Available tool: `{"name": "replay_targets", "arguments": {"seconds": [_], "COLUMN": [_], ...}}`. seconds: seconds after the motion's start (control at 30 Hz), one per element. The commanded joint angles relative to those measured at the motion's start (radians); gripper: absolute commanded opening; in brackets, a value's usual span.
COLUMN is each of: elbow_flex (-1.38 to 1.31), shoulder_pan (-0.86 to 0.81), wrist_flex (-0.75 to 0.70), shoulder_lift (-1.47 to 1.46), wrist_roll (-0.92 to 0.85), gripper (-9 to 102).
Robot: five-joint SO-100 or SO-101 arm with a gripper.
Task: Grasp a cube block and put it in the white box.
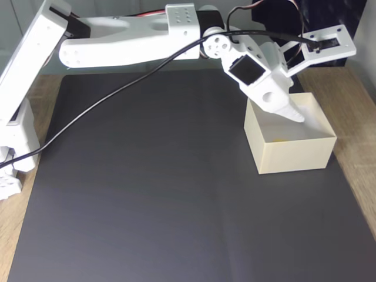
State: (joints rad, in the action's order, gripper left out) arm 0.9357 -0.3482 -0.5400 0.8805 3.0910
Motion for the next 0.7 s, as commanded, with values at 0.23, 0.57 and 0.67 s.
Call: {"name": "replay_targets", "arguments": {"seconds": [0.23,0.57,0.67], "elbow_flex": [-0.051,-0.038,-0.037], "shoulder_pan": [0.017,0.06,0.075], "wrist_flex": [-0.083,-0.229,-0.272], "shoulder_lift": [0.083,0.184,0.215], "wrist_roll": [0.005,-0.005,-0.008], "gripper": [19,7,5]}}
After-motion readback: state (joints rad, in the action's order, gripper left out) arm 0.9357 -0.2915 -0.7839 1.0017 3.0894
